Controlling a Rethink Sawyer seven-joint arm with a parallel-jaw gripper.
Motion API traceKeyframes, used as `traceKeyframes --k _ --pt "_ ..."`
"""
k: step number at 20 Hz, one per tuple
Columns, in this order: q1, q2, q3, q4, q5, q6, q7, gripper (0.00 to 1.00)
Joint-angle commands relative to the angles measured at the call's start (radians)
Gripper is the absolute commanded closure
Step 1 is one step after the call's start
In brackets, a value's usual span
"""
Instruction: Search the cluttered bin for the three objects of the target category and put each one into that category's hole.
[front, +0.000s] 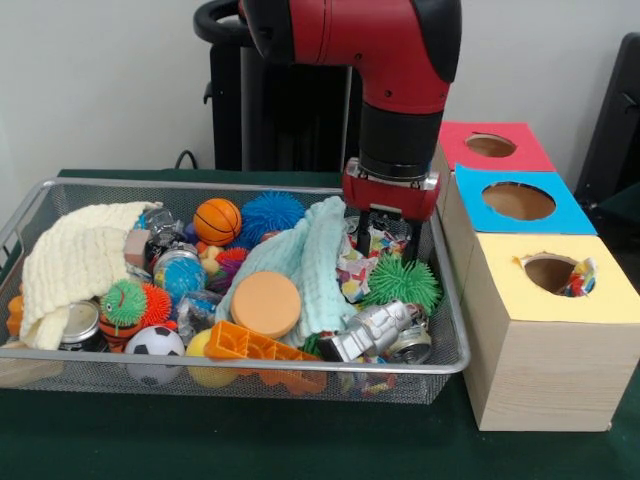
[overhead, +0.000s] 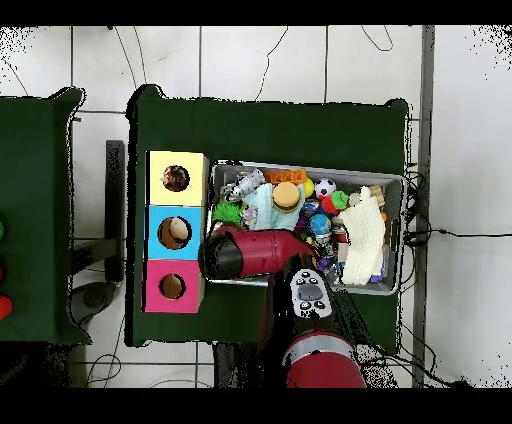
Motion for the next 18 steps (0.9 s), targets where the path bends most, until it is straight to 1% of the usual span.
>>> traceKeyframes --k 1,8,10,11,13,18 --pt "-0.023 0.077 0.017 -0.062 -0.062 -0.056 0.019 0.00" --pt "-0.030 0.074 0.018 -0.005 -0.088 -0.091 0.030 0.00" --pt "-0.050 0.024 0.035 0.035 -0.089 -0.049 0.008 0.00" --pt "-0.061 -0.024 0.047 0.072 -0.084 -0.006 -0.009 0.00" --pt "-0.069 -0.081 0.059 0.110 -0.076 0.034 -0.022 0.00" --pt "-0.103 -0.121 0.090 0.116 -0.066 0.093 -0.062 0.00"
